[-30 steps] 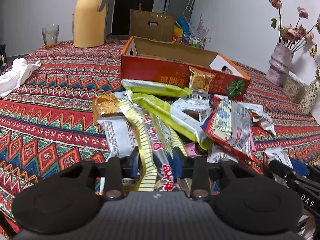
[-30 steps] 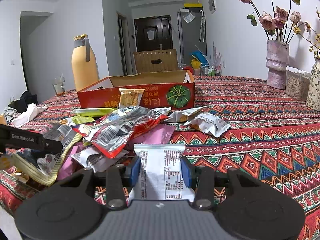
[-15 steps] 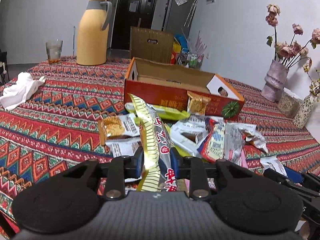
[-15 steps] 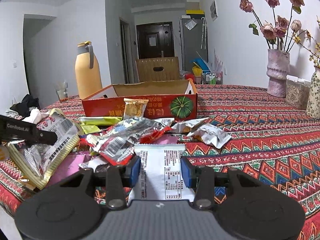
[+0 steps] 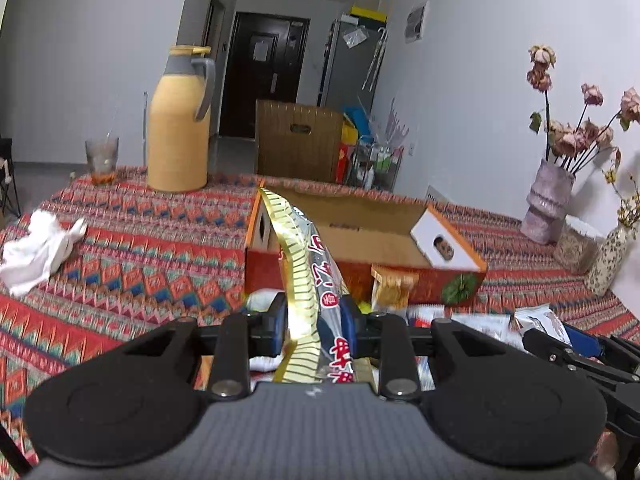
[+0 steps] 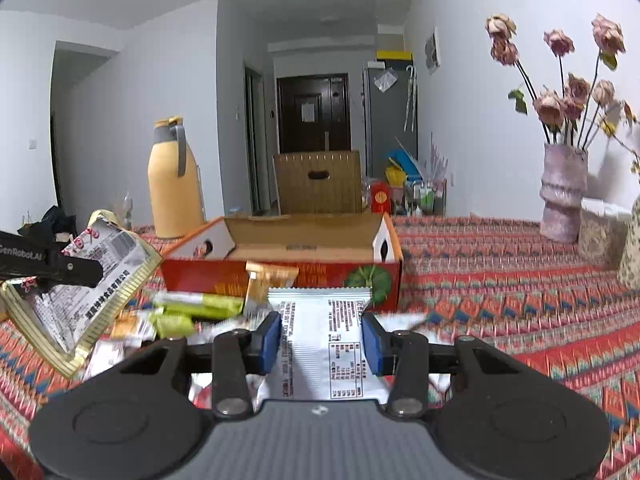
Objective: Organize snacks
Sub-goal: 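Carry both packets over the cardboard box and open both grippers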
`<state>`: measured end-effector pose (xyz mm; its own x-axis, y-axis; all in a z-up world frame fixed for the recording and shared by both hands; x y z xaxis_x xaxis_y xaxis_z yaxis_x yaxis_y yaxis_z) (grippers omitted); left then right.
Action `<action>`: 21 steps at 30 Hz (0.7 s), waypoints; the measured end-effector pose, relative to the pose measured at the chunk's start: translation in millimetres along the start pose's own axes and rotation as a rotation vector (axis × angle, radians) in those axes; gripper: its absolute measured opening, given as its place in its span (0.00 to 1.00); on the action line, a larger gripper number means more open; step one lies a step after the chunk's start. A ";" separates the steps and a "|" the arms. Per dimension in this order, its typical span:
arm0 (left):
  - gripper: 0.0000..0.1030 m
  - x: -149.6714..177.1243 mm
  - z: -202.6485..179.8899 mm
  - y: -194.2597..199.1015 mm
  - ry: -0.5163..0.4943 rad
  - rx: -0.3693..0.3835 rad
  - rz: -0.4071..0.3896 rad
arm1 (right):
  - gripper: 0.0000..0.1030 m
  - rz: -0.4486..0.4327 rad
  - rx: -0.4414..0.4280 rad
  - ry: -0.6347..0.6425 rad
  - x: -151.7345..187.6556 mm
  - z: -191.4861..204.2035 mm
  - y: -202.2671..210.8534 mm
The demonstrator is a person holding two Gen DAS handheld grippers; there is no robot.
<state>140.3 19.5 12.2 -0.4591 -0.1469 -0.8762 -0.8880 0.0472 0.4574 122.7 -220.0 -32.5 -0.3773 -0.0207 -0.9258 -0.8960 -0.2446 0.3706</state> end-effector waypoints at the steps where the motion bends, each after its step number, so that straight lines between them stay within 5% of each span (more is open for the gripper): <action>1: 0.27 -6.3 -1.4 -2.6 -0.005 0.001 -0.009 | 0.40 -0.007 0.001 0.001 -5.8 -0.3 -3.2; 21: 0.27 -85.9 -14.6 -102.9 -0.036 -0.018 -0.029 | 0.40 -0.005 0.010 -0.021 -91.7 -10.1 -114.5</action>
<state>271.5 12.8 42.7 -0.4342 -0.1122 -0.8938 -0.9004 0.0252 0.4343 262.3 -199.8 9.3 -0.3772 0.0006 -0.9261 -0.9003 -0.2350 0.3665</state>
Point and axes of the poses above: each gripper's, at about its wrist camera, not at the fingertips, and y roughly against the way its jaws point, z to its left, x to its underside, the point moved 7 cm from there along -y, roughly the way its jaws point
